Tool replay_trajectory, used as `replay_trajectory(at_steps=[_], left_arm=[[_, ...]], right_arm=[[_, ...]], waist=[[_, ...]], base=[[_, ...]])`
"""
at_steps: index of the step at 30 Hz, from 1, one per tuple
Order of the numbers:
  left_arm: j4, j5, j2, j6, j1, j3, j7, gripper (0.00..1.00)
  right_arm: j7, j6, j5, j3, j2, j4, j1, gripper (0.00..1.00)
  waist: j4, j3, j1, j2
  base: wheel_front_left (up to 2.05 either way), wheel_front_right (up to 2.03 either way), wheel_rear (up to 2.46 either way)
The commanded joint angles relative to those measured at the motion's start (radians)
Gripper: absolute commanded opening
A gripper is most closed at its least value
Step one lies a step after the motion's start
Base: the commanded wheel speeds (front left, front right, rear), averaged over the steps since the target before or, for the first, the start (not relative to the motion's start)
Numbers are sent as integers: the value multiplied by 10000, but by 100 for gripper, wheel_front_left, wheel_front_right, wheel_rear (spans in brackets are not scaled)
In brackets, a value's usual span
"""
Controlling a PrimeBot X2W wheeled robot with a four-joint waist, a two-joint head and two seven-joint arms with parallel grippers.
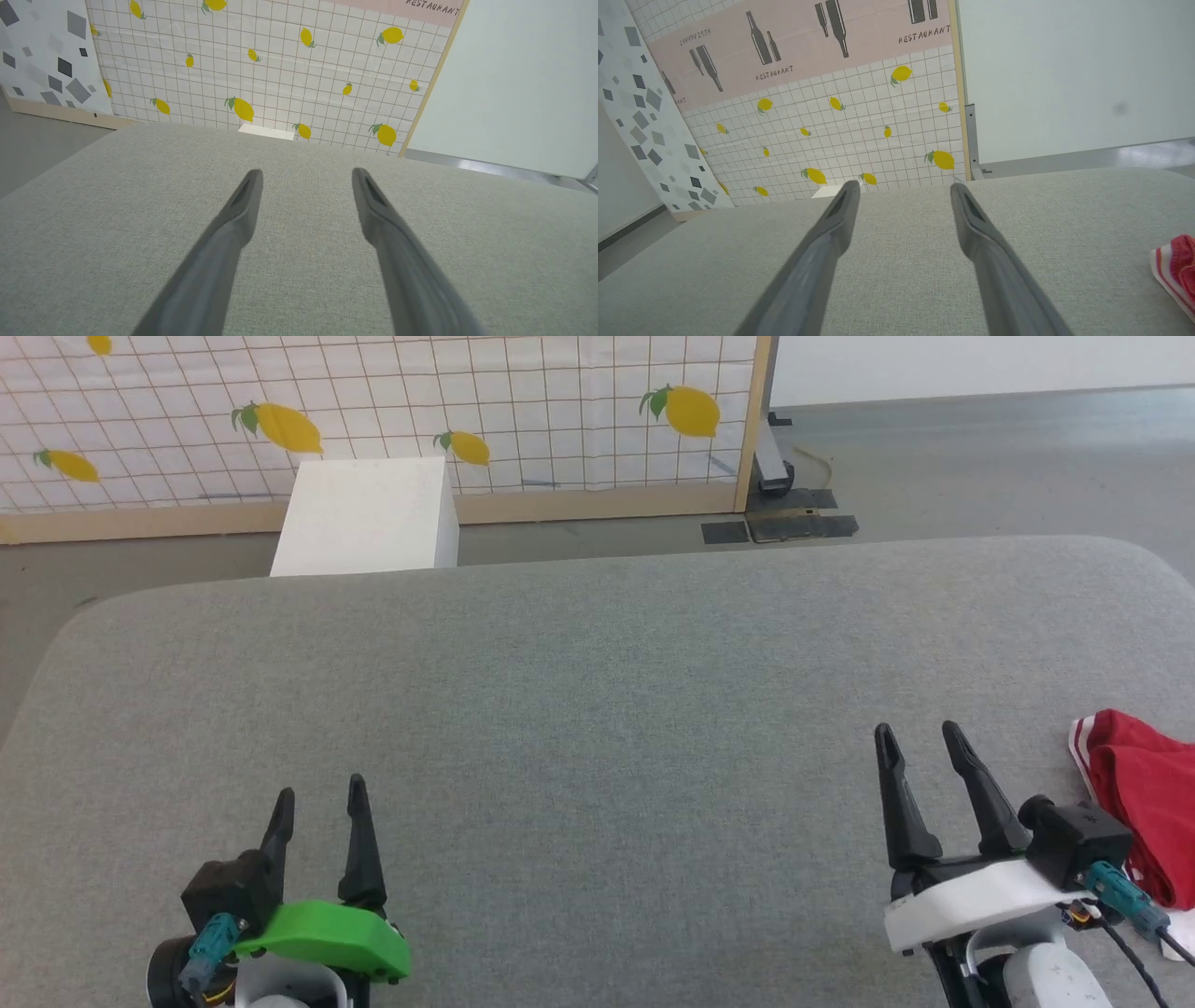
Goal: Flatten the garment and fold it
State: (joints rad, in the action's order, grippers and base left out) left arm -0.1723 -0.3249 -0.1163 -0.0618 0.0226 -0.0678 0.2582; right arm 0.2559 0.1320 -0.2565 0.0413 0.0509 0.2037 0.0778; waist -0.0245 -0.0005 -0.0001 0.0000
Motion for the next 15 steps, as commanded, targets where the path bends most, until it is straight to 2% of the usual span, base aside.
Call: replay_trajectory(at_steps=[1, 5, 6, 15], left_arm=[[-55, 199, 29, 24, -1, -9, 35, 100], [-125, 431, -37, -41, 53, -62, 35, 100], [-121, 418, -17, -8, 8, -73, 0, 0], [-56, 525, 8, 14, -1, -48, -103, 0]], right_arm=[[58, -13, -72, -17, -6, 22, -132, 100], [58, -13, -73, -44, -6, 48, -143, 100], [0, 0, -2, -40, 0, 46, -16, 0], [-95, 0, 93, -55, 0, -23, -41, 0]], waist=[[-1, 3, 1, 0], [-24, 21, 1, 0], [-23, 22, 1, 0], [-13, 21, 1, 0]], base=[[0, 0, 0], [0, 0, 0], [0, 0, 0], [0, 0, 0]])
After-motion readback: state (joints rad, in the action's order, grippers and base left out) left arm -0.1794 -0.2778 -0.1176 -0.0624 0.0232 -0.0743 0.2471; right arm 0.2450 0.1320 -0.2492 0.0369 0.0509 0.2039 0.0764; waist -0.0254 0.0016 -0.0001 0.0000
